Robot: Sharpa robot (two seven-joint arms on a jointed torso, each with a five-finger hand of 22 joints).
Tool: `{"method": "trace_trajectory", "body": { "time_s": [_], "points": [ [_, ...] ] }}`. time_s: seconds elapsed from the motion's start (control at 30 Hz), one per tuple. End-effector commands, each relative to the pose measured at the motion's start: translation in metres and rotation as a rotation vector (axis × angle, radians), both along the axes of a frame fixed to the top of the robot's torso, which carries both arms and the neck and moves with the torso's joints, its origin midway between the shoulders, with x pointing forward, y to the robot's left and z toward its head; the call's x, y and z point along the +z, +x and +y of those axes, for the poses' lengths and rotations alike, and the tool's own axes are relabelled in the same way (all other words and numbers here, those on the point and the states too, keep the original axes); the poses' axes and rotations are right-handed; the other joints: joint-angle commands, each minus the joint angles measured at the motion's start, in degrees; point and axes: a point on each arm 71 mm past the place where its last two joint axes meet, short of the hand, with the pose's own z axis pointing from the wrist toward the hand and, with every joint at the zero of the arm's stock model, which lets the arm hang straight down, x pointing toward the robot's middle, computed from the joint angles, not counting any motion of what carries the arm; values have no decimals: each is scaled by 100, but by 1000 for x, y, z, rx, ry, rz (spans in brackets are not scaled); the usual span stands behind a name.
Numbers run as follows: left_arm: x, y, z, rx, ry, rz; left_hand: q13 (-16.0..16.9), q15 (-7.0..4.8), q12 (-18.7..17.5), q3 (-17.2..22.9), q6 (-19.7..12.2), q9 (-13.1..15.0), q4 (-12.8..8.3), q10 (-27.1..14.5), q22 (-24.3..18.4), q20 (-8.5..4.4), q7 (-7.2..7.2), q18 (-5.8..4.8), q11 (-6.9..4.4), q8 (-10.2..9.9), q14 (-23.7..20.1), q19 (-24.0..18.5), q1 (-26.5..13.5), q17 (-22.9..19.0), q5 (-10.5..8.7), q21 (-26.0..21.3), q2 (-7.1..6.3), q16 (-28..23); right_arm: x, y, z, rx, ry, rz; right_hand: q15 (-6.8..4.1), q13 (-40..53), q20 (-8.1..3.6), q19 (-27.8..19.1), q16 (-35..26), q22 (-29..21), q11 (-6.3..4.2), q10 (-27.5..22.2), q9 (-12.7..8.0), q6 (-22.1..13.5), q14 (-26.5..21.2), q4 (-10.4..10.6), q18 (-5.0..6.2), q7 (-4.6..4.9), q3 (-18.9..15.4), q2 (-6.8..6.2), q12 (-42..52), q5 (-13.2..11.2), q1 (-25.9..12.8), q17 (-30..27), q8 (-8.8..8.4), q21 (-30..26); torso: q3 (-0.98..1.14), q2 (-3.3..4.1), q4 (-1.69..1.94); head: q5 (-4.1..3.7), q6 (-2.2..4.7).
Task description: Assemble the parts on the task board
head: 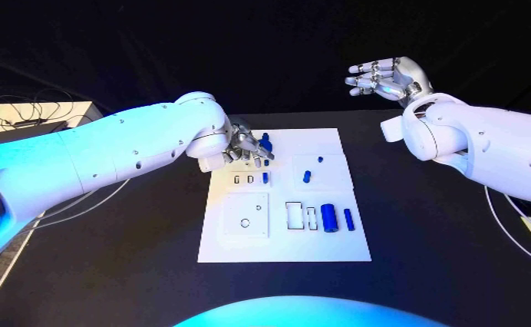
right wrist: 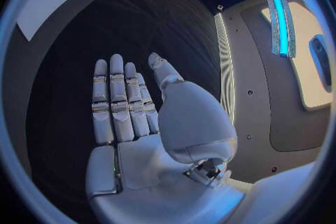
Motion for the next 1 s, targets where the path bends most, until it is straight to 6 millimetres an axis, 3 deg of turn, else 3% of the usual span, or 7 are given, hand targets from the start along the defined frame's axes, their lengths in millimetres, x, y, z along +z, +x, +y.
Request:
{"method": "trace_trajectory", "body": {
  "time_s": [0.03, 0.17, 0.4, 0.47, 0.57, 0.77, 1.0],
  "points": [
    [-6, -3, -2, -53, 52, 51, 177, 52, -213, 158, 68, 268, -85, 2, 47, 76, 1, -24, 41, -292, -39, 0, -138, -67, -11, -71, -26, 52, 1, 1, 1, 17, 18, -7, 82, -5, 85, -188, -12, 3, 54, -137, 0, -71, -184, -30, -90, 49, 89, -24, 11, 17, 31, -208, 7, 0, -1, 11, -6, 3, 4],
    [-9, -3, -5, -57, 60, 54, 163, 40, -258, 109, 65, 283, -50, -6, 44, 66, 23, -18, 48, -316, -38, 8, -198, -76, -10, -78, -69, 53, 1, 2, 2, 15, 28, -7, 108, -9, 148, -288, -16, 9, 75, -195, 1, -116, -173, -88, -21, 67, 151, -43, 7, 16, -15, -519, 9, 74, -11, 12, -5, -21, -17],
    [-12, -2, -9, -63, 74, 56, 79, 60, -437, -115, 39, 288, 119, -98, 23, 74, 49, -10, 73, -393, -61, -9, -420, -108, -12, -123, -172, 17, 1, 2, 5, 10, 34, -10, 150, -7, 195, -386, -17, 8, 107, -258, -1, -192, -277, -97, -33, 96, 118, -56, 7, 17, -13, -582, 4, 70, -10, 12, -7, -23, -30],
    [-13, -1, -8, -63, 80, 54, 97, 63, -517, -412, 78, 318, 210, -74, 36, 89, 61, -9, 56, -493, -57, 1, -296, -123, 5, -149, -111, 6, 1, 2, 5, 8, 34, -10, 153, -7, 203, -407, -15, 7, 109, -264, 0, -196, -283, -96, -37, 98, 111, -57, 8, 17, -12, -581, 5, 67, -8, 2, -3, -22, -40],
    [-14, 0, -7, -58, 87, 53, 112, 60, -546, -494, 95, 340, 292, -73, 49, 81, 48, -8, 72, -526, -60, 7, -331, -121, -10, -157, -47, 8, 1, 2, 6, 7, 35, -10, 157, -6, 215, -458, -15, 4, 112, -271, 0, -213, -294, -98, -51, 101, 101, -58, 8, 28, -6, -580, 5, 54, -6, 6, -5, -9, -44],
    [-16, 3, -3, -47, 94, 54, 109, 56, -578, -373, 107, 361, 234, -73, 56, 80, 44, -7, 67, -543, -62, 9, -215, -123, -8, -168, 68, 7, 1, 1, 7, 8, 36, -9, 165, -7, 219, -487, -16, 10, 115, -276, 0, -214, -319, -98, -59, 102, 91, -52, 9, 51, -3, -580, 5, 65, -11, 8, -10, -16, -57],
    [-18, 3, 1, -48, 101, 68, 129, 49, -611, 169, 127, 416, 44, -55, 97, 71, 37, -15, 58, -576, -61, 22, -222, -120, -7, -189, -90, 11, 1, 1, 6, 2, 34, -10, 167, -6, 221, -497, -16, 10, 115, -275, 0, -209, -327, -96, -60, 102, 81, -54, 10, 53, -5, -580, 6, 71, -9, 12, -1, -13, -79]
  ]
}}
